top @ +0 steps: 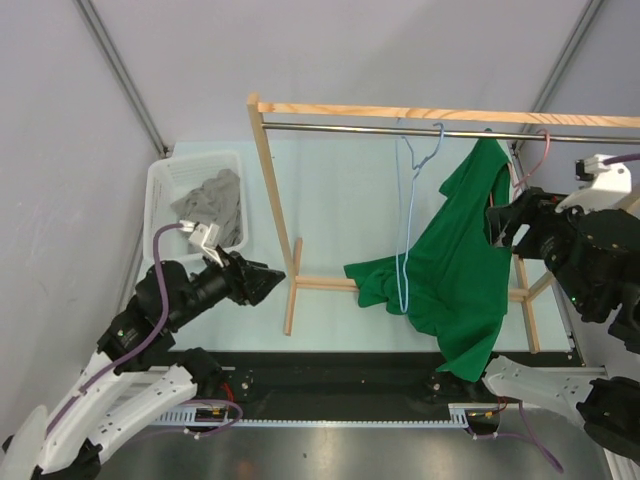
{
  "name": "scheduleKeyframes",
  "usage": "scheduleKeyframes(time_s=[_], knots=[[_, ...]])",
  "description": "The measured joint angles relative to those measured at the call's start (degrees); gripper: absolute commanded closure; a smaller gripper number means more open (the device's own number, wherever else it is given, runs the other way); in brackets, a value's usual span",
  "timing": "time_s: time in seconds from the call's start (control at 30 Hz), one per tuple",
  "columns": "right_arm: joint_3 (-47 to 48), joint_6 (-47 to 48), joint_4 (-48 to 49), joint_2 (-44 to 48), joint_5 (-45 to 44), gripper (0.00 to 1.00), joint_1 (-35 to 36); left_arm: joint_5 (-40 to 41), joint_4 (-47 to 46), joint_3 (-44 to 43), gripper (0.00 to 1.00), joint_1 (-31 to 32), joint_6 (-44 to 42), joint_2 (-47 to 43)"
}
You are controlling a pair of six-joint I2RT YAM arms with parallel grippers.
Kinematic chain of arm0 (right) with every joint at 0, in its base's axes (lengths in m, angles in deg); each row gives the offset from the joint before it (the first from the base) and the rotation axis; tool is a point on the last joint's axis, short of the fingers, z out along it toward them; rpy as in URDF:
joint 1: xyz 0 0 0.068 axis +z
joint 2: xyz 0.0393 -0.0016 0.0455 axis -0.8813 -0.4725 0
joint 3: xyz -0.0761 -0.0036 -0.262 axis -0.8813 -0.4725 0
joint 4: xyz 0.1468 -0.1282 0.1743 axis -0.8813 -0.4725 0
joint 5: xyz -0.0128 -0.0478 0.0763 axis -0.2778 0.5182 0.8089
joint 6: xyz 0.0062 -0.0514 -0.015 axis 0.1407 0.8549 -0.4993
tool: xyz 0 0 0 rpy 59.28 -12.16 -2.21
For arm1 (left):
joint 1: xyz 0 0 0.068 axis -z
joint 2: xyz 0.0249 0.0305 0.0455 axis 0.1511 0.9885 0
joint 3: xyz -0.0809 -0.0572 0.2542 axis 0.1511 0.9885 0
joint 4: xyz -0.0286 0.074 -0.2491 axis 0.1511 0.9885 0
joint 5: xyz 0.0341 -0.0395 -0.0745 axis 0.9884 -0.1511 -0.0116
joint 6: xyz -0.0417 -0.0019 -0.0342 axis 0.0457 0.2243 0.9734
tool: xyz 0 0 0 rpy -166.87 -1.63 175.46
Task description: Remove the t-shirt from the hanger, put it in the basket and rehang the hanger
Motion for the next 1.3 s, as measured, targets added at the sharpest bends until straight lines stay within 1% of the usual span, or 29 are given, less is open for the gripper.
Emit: scheduleKeyframes(time_s=[0.03, 0.07, 0.17, 0.2, 0.23, 0.27, 0.3, 0.37, 0.47, 0.57, 0.6, 0.67, 0.77, 0.8, 0.87, 0.97, 1.0, 1.07, 1.1, 1.23, 1.27, 1.3], knots=[[-0.37, 0.17, 0.33, -0.44, 0.04, 0.44, 0.00, -1.68, -1.38, 0.98, 0.39, 0.15, 0.31, -0.04], [-0.83, 0.35, 0.68, -0.96, 0.11, 0.47, 0.00, -3.54, -3.17, 2.45, 0.39, 0.42, 0.92, -0.09], [-1.88, 0.50, 1.84, -2.16, 0.44, 0.50, 0.00, -5.90, -5.70, 5.40, 0.40, 2.60, 2.08, -0.46], [-2.32, 0.48, 2.38, -2.51, 0.52, 0.52, 0.00, -6.36, -6.49, 6.21, 0.41, 3.89, 2.25, -0.72], [-2.73, 0.44, 2.93, -2.73, 0.74, 0.57, 0.00, -6.56, -7.02, 6.62, 0.41, 5.20, 2.62, -0.96], [-3.26, 0.35, 3.63, -2.86, 1.03, 0.58, 0.00, -6.69, -7.58, 6.84, 0.41, 6.82, 2.80, -1.31], [-3.74, 0.02, 4.24, -2.95, 1.44, 0.64, 0.00, -6.78, -8.44, 6.93, 0.42, 8.68, 3.08, -1.75], [-4.35, -0.59, 5.25, -2.97, 2.12, 0.65, 0.00, -6.75, -10.45, 6.93, 0.42, 11.78, 3.13, -2.40], [-5.99, -2.75, 7.87, -2.29, 4.20, 0.64, 0.00, -6.62, -13.27, 6.93, 0.42, 16.00, 3.15, -2.60], [-10.10, -5.53, 11.63, 0.09, 6.23, 0.64, 0.00, -4.94, -16.83, 6.91, 0.42, 22.43, 3.04, -1.22], [-11.67, -6.60, 12.87, 1.11, 6.80, 0.64, 0.00, -4.11, -17.94, 6.86, 0.41, 25.55, 2.86, -0.22], [-14.88, -8.85, 15.82, 3.56, 7.52, 0.64, 0.00, -1.01, -19.71, 6.12, 0.40, 32.13, 2.05, 2.97], [-19.41, -11.76, 19.71, 7.21, 8.07, 0.64, 0.00, 4.57, -20.85, 3.08, 0.38, 42.07, -0.20, 10.10], [-20.79, -12.70, 21.09, 8.48, 8.13, 0.62, 0.00, 6.21, -21.46, 1.73, 0.36, 44.87, -1.01, 12.81], [-23.45, -14.49, 24.04, 10.73, 8.22, 0.61, 0.00, 8.72, -23.28, -1.05, 0.33, 49.11, -2.73, 18.25], [-26.10, -16.13, 27.23, 12.90, 8.61, 0.61, 0.00, 10.58, -25.27, -2.12, 0.30, 51.74, -4.52, 22.29], [-26.75, -16.61, 28.04, 13.40, 8.79, 0.63, 0.00, 11.45, -25.77, -2.32, 0.29, 52.43, -5.07, 23.08], [-27.52, -17.29, 29.18, 14.01, 8.98, 0.68, 0.00, 12.55, -26.69, -2.49, 0.28, 53.27, -5.75, 23.89], [-27.91, -17.57, 29.81, 14.27, 8.98, 0.74, 0.00, 13.25, -27.04, -2.69, 0.28, 53.64, -6.19, 24.13], [-29.75, -18.43, 32.30, 15.23, 8.87, 0.82, 0.00, 15.15, -27.93, -3.65, 0.28, 54.71, -7.58, 24.39], [-30.12, -18.53, 32.92, 15.39, 8.79, 0.89, 0.00, 15.52, -28.04, -3.96, 0.28, 54.82, -7.80, 24.39], [-30.51, -18.53, 33.68, 15.45, 8.72, 0.90, 0.00, 15.91, -28.28, -4.15, 0.28, 54.90, -8.04, 24.39]])
